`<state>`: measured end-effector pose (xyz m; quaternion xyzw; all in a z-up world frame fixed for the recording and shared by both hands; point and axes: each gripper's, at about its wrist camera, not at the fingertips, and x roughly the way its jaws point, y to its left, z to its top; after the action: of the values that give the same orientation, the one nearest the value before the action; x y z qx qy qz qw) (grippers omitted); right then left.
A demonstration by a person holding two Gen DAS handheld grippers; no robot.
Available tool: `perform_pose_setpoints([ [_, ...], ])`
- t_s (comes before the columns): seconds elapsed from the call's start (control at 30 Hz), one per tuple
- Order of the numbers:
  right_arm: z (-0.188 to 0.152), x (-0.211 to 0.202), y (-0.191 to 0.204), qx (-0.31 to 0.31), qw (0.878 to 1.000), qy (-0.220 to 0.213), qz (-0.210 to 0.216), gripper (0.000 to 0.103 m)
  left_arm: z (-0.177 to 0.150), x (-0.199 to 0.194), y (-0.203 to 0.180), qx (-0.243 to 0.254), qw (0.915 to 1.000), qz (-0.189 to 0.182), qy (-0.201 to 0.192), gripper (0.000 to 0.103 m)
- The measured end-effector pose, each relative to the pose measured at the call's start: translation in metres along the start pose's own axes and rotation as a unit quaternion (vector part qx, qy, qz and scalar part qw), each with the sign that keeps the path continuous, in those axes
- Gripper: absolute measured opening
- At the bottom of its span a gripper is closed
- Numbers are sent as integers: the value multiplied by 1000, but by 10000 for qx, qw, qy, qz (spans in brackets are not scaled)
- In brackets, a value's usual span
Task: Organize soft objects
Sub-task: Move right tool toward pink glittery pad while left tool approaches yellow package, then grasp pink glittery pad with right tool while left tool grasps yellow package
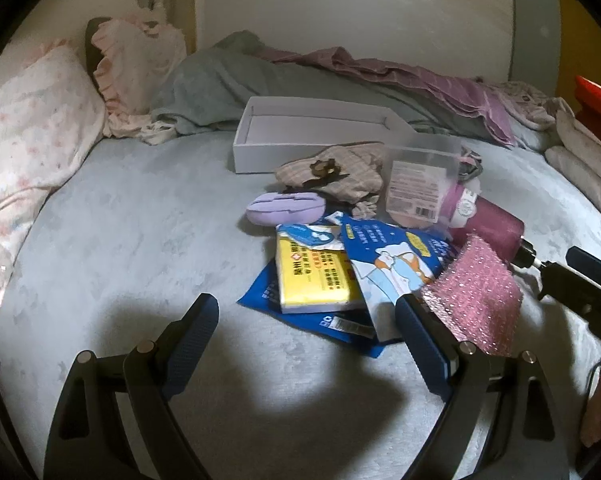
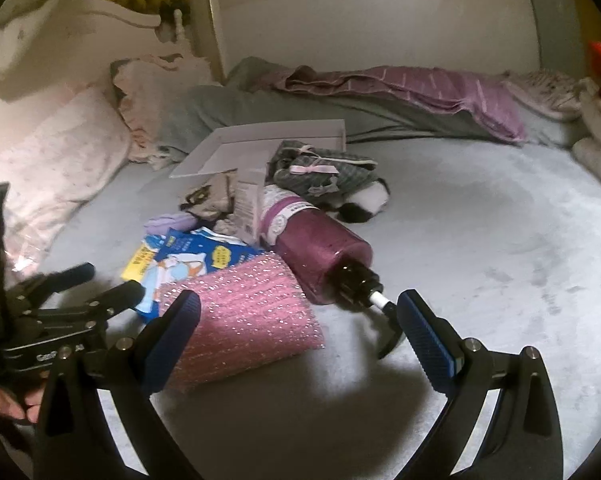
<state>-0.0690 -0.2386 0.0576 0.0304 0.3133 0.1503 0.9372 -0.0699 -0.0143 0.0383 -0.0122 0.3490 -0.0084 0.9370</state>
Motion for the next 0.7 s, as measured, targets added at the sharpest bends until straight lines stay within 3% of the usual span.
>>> perform_pose_setpoints([
  [0.37,5,4,15,-669,9975,124,189,99,-1,-4,-8,159,9996,237,-53,90],
  [0.57,6,11,19,-784,9958,111,465,90,-1,5,-6,140,9995,226,182,90],
  [0.7,6,13,18,-712,9946,205,726,90,-2,10,4,-67,9992,215,316,90],
])
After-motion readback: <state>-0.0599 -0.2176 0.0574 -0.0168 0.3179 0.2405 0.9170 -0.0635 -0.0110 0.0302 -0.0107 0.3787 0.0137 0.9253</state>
